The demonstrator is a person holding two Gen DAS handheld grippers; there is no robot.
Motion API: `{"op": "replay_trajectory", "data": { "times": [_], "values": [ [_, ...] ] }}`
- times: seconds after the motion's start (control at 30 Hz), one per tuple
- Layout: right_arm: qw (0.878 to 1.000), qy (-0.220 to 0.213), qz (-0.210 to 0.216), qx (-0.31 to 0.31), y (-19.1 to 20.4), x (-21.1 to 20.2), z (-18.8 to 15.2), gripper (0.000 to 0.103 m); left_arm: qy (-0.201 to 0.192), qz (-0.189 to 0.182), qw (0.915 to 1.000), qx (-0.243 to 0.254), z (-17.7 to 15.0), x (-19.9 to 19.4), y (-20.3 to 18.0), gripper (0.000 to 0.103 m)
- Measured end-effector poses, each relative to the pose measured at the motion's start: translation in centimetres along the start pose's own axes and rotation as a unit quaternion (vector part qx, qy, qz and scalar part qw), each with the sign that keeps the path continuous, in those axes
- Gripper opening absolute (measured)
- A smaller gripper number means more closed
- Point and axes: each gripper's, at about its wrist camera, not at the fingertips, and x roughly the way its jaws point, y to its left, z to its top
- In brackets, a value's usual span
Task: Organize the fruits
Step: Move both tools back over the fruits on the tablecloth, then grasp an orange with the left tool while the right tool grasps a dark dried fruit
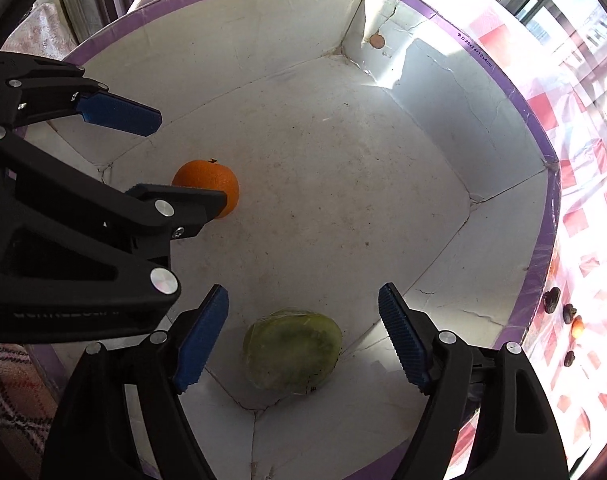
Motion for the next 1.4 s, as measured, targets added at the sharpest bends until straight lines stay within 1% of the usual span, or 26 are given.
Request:
{"op": "replay_trajectory", "data": {
  "times": [0.07,0.1,0.17,0.27,0.33,0.37,0.43,0.47,0.53,0.63,0.67,0.77,0.83,0.9,1.0,1.07,1.17,1.23,1.33,1.4],
  "values": [
    [0.999,-0.031,-0.020,0.000,-0.2,-1.5,-0.3,0.075,-0.049,-0.009,0.9988,-0.001,0.1,-2.0,0.0,0.081],
    [0.998,-0.048,-0.030,0.002,-0.4,-2.3,-0.2,0.075,-0.073,-0.008,0.9973,-0.001,0.5,-2.9,0.0,0.090],
    [0.995,-0.085,-0.044,0.016,-1.0,-3.9,-0.2,0.075,-0.121,0.008,0.9927,-0.001,0.8,-4.7,-0.3,0.097],
    [0.988,-0.132,-0.054,0.059,-2.5,-6.0,-0.2,0.078,-0.172,0.018,0.9849,0.004,1.6,-6.8,-0.6,0.100],
    [0.981,-0.159,-0.048,0.098,-3.6,-7.0,-1.0,0.081,-0.200,0.034,0.9792,0.008,1.2,-8.1,-1.6,0.101],
    [0.977,-0.169,-0.043,0.120,-4.3,-7.3,-1.9,0.082,-0.209,0.040,0.9770,0.011,1.2,-8.2,-2.1,0.101],
    [0.966,-0.196,-0.016,0.165,-6.2,-8.1,-3.3,0.082,-0.215,0.048,0.9751,0.022,1.0,-8.5,-3.5,0.101],
    [0.958,-0.213,-0.006,0.192,-7.3,-8.3,-4.4,0.082,-0.212,0.048,0.9755,0.031,1.1,-8.2,-4.1,0.101],
    [0.942,-0.233,-0.004,0.240,-8.5,-9.3,-6.6,0.082,-0.200,0.041,0.9778,0.048,1.2,-7.1,-5.8,0.101],
    [0.926,-0.235,-0.008,0.295,-10.6,-9.3,-9.7,0.082,-0.186,0.036,0.9789,0.076,1.4,-6.0,-8.7,0.101],
    [0.924,-0.226,-0.013,0.308,-11.4,-9.2,-10.5,0.082,-0.183,0.033,0.9790,0.084,1.5,-5.6,-9.6,0.101],
    [0.924,-0.191,-0.034,0.330,-13.8,-8.2,-13.4,0.082,-0.184,0.012,0.9787,0.090,2.2,-5.4,-13.0,0.101],
    [0.918,-0.171,-0.053,0.353,-15.5,-7.6,-15.2,0.082,-0.183,-0.005,0.9784,0.096,3.0,-5.0,-15.9,0.101],
    [0.911,-0.151,-0.059,0.378,-17.7,-6.7,-17.0,0.082,-0.177,-0.023,0.9785,0.103,3.8,-4.6,-18.5,0.101],
    [0.906,-0.123,-0.071,0.399,-20.5,-5.2,-19.5,0.082,-0.160,-0.048,0.9803,0.105,4.6,-3.7,-22.0,0.101],
    [0.903,-0.105,-0.078,0.410,-22.4,-4.3,-21.2,0.082,-0.140,-0.056,0.9831,0.103,4.9,-2.3,-24.3,0.101],
    [0.891,-0.089,-0.077,0.439,-25.2,-3.1,-24.1,0.082,-0.108,-0.052,0.9854,0.121,4.8,0.4,-27.8,0.101],
    [0.882,-0.075,-0.079,0.459,-27.1,-2.2,-26.0,0.082,-0.086,-0.042,0.9852,0.142,4.4,2.6,-30.1,0.101],
    [0.869,-0.057,-0.079,0.485,-30.1,-0.6,-28.7,0.082,-0.041,-0.034,0.9857,0.160,3.7,6.5,-32.9,0.101],
    [0.863,-0.049,-0.082,0.496,-31.9,0.6,-30.1,0.082,-0.025,-0.025,0.9851,0.169,3.3,8.6,-34.5,0.101]
  ]
}}
